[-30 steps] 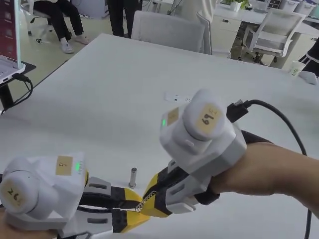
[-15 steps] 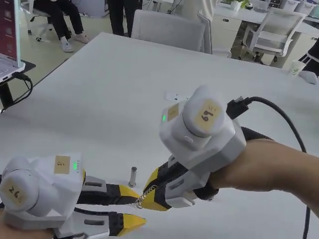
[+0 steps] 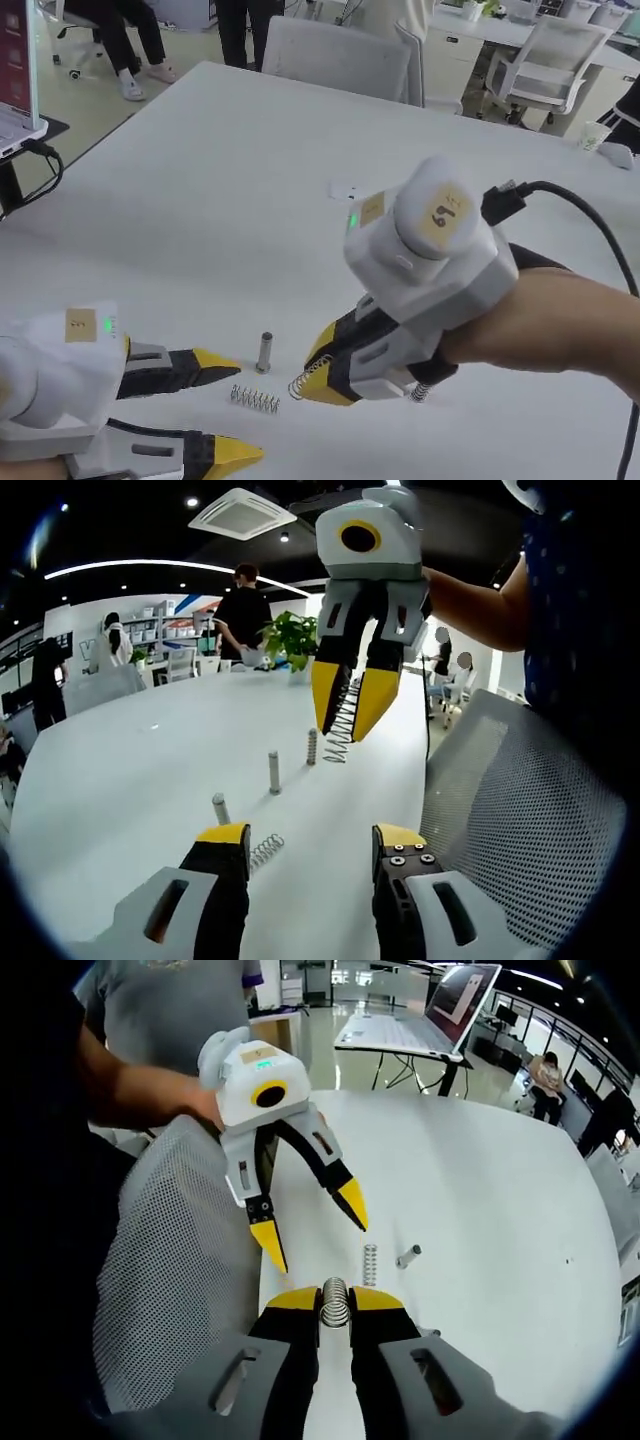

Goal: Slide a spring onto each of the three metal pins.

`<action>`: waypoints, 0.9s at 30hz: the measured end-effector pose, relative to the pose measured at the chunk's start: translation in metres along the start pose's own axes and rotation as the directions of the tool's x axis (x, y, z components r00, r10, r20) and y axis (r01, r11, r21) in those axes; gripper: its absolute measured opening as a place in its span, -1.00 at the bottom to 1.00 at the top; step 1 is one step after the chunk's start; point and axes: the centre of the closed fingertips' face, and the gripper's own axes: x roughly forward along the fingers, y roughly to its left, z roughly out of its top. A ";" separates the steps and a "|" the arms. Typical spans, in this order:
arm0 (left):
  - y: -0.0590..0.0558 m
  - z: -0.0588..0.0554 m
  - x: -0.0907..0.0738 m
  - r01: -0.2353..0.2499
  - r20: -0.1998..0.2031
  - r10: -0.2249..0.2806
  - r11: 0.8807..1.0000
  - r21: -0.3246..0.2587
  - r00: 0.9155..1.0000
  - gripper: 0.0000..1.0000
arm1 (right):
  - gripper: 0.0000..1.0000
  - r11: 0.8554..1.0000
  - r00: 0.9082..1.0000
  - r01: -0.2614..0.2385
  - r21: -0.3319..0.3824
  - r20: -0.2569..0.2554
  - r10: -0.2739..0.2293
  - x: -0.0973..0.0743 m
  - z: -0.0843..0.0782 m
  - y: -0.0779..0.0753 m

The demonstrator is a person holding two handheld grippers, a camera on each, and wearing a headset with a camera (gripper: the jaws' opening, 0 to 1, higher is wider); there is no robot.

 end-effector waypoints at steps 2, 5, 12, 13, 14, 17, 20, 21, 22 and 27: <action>0.003 -0.001 -0.003 -0.017 -0.002 0.017 1.000 -0.002 1.000 -0.03 | -0.83 1.000 1.000 0.006 0.002 -0.001 -0.006 -0.003 -0.001 -0.002; 0.007 -0.002 -0.006 -0.039 0.005 0.039 0.999 -0.013 0.999 0.07 | -0.83 1.000 1.000 0.020 0.008 -0.007 -0.020 -0.008 -0.003 -0.008; 0.016 -0.004 -0.011 -0.079 0.019 0.079 0.997 -0.025 0.997 0.24 | -0.83 0.998 0.998 0.062 0.028 -0.023 -0.062 -0.021 -0.010 -0.026; 0.018 -0.005 -0.011 -0.087 0.020 0.088 0.996 -0.024 0.996 0.27 | -0.83 0.997 0.997 0.073 0.033 -0.024 -0.072 -0.024 -0.011 -0.031; 0.018 -0.006 -0.012 -0.089 0.020 0.089 0.996 -0.026 0.996 0.29 | -0.83 0.996 0.997 0.080 0.038 -0.027 -0.079 -0.026 -0.012 -0.034; 0.022 -0.008 -0.013 -0.102 0.015 0.102 0.994 -0.024 0.995 0.33 | -0.83 0.993 0.993 0.111 0.048 -0.047 -0.109 -0.034 -0.017 -0.047; 0.024 -0.009 -0.014 -0.108 0.012 0.108 0.994 -0.025 0.994 0.37 | -0.83 0.989 0.987 0.142 0.050 -0.083 -0.138 -0.038 -0.025 -0.057; 0.024 -0.010 -0.014 -0.109 0.011 0.110 0.994 -0.026 0.994 0.37 | -0.83 0.987 0.984 0.156 0.046 -0.097 -0.151 -0.039 -0.029 -0.062; 0.025 -0.010 -0.014 -0.111 0.011 0.111 0.993 -0.027 0.994 0.39 | -0.83 0.986 0.983 0.156 0.049 -0.109 -0.150 -0.039 -0.031 -0.064; 0.028 -0.010 -0.015 -0.119 0.010 0.119 0.992 -0.030 0.993 0.41 | -0.83 0.987 0.975 0.157 0.045 -0.164 -0.148 -0.032 -0.043 -0.074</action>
